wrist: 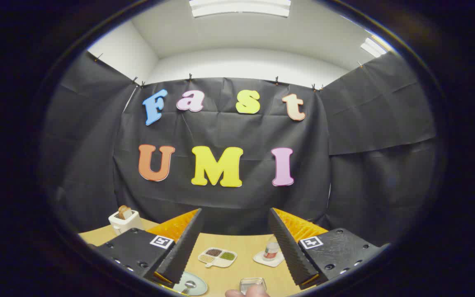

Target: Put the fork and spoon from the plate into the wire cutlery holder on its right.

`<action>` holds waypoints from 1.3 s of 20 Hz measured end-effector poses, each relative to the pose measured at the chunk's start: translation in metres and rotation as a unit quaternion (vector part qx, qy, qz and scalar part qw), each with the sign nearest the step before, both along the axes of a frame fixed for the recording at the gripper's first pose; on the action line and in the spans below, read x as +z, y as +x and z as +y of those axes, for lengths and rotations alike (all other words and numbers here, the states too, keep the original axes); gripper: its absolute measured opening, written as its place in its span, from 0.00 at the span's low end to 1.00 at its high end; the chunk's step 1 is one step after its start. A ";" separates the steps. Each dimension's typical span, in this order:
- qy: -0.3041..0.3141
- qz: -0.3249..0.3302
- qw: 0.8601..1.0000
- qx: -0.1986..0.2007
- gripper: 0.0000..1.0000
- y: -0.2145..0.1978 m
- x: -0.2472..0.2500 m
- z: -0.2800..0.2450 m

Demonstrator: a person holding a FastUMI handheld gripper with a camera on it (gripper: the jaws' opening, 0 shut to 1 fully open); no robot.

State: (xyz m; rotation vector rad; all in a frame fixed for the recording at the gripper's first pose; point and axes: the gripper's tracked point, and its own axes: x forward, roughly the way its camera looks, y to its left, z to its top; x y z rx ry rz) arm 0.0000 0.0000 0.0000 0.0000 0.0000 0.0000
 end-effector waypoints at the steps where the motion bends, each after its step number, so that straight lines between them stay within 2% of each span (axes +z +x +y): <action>1: -0.001 0.006 1.000 0.002 0.95 0.002 -0.004 0.001; 4: -0.008 0.025 1.000 0.007 0.95 0.010 -0.016 -0.004; 9: -0.008 0.018 1.000 0.003 0.95 0.020 -0.011 -0.026; 18: 0.028 0.030 0.999 0.006 0.95 0.028 -0.020 -0.055; 26: 0.051 0.040 0.998 0.025 0.95 0.038 -0.035 -0.080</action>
